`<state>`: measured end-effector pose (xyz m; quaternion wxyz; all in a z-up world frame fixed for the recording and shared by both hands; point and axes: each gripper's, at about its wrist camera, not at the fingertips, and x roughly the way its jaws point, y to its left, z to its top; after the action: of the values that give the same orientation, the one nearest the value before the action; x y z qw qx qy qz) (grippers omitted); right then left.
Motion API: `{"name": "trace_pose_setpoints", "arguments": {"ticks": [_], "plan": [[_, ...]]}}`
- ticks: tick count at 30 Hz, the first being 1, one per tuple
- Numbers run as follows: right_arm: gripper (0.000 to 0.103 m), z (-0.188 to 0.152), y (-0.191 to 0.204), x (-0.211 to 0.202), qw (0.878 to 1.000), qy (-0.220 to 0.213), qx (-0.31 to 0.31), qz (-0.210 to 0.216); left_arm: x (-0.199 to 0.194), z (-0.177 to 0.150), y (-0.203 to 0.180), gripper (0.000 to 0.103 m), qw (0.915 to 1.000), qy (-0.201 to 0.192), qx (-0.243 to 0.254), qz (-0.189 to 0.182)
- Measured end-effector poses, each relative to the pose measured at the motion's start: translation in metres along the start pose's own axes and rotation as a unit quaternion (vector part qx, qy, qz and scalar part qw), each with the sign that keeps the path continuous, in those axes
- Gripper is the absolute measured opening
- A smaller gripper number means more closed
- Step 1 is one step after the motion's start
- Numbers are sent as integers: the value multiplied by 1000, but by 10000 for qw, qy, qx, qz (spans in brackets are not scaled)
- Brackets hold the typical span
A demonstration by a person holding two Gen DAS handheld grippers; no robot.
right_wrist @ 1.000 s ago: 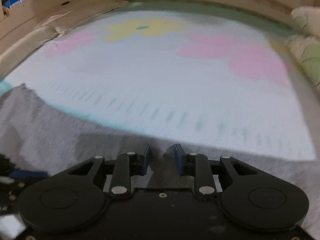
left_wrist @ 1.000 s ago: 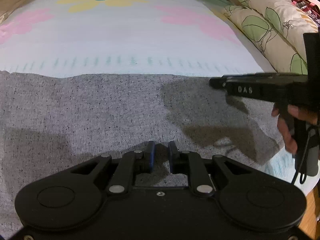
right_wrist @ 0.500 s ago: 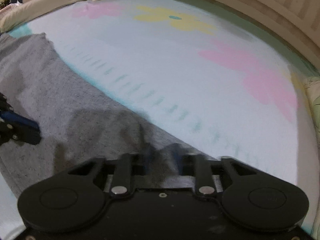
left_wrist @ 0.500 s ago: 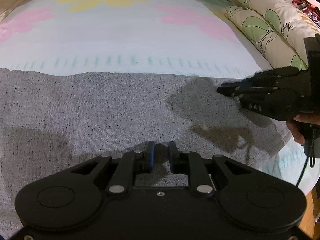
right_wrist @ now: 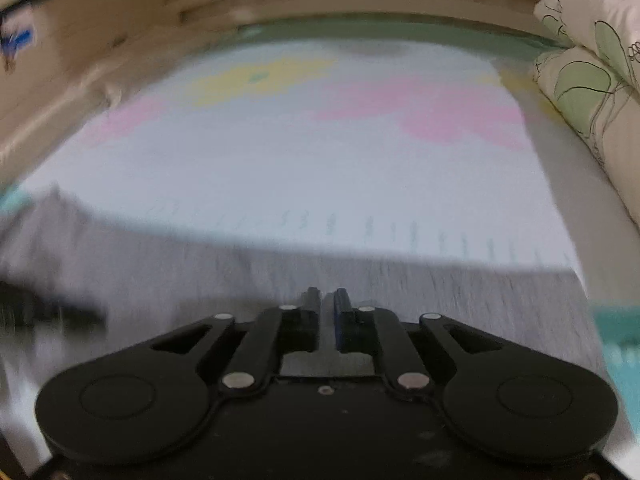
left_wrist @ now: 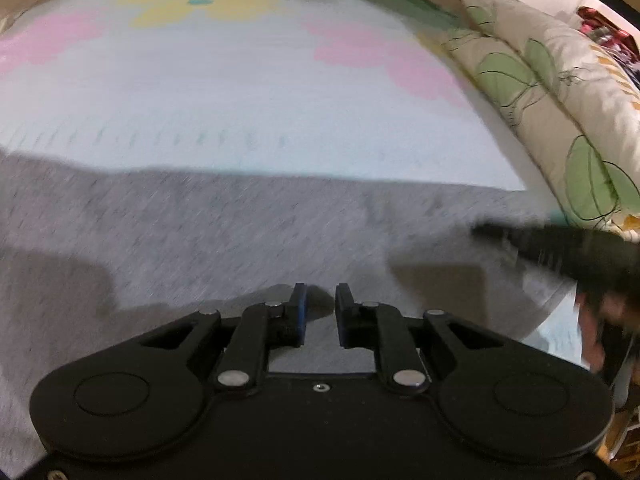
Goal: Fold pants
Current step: 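Grasp the narrow folded pants strip with the right gripper and lift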
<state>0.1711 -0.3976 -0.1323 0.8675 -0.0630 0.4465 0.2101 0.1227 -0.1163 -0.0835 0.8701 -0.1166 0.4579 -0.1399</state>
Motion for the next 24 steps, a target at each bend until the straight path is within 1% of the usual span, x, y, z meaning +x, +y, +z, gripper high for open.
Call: {"name": "trace_pose_setpoints", "arguments": {"ticks": [1,2,3,5,6,7,8,9,10,12,14,15,16,18,21,24], "plan": [[3,-10,-1,1,9991,150,-117,-390,4,4,-10,22,9999,-14,108,-48],[0,-19,-8,-1,9975,44,-38,-705,7,7,-16,22,9998,-18,173,-117],[0,-24,-18,-6,9953,-46,271,-931,11,10,-25,22,9996,-8,215,-189],[3,-29,-43,-18,9816,-133,1120,-1538,19,16,-39,22,9994,62,178,-288],[7,-34,-54,-28,9737,-264,1499,-1693,22,17,-44,22,9993,89,136,-326],[15,-38,-60,-36,9698,-405,1753,-1647,24,19,-49,22,9992,112,119,-362],[20,-44,-67,-48,9664,-532,2004,-1521,26,19,-53,22,9990,125,153,-390],[29,-51,-72,-60,9629,-617,2228,-1390,28,20,-57,22,9988,124,244,-396],[35,-58,-79,-70,9605,-665,2383,-1277,31,21,-60,22,9986,113,374,-354],[37,-73,-84,-85,9543,-688,2700,-1084,39,21,-65,23,9980,99,587,-208],[39,-85,-83,-92,9470,-660,2983,-993,52,22,-62,26,9969,156,769,84],[39,-92,-84,-94,9429,-638,3124,-960,60,25,-57,24,9963,166,808,250],[39,-96,-86,-98,9382,-613,3280,-917,63,27,-51,24,9962,15,829,254],[42,-109,-94,-101,9286,-592,3577,-792,66,34,-46,23,9944,-125,956,423],[42,-117,-94,-109,9202,-657,3820,-557,69,47,-38,23,9931,-186,867,763],[43,-119,-103,-96,9144,-756,3952,-437,71,53,-30,23,9953,-146,637,713]]}}
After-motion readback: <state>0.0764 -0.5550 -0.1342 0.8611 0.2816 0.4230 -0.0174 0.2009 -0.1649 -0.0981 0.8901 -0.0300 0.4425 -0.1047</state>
